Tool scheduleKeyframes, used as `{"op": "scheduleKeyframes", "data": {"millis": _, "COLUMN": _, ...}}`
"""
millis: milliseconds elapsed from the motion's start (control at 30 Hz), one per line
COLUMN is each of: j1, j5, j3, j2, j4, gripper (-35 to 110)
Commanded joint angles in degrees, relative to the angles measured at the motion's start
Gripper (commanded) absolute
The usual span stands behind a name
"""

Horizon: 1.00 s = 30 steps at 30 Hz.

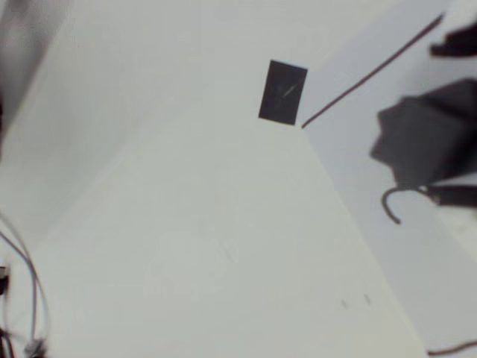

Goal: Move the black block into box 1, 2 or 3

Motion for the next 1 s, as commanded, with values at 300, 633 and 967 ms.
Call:
{"op": "scheduleKeyframes", "data": {"millis": 300, "j1": 0.26, "j5": 1.49, "j3": -3.08, "j2": 3.43, "j4": -0.79, "gripper": 18}}
{"op": "scheduleKeyframes", "data": {"millis": 633, "j1": 0.0, "j5": 2.46, "j3": 2.29, "j2": 9.4, "j4": -0.7, "gripper": 18}}
{"op": "scheduleKeyframes", "data": {"millis": 967, "j1": -0.97, "j5": 4.57, "j3": 9.05, "j2": 17.23, "j4": 0.09, "gripper": 18}}
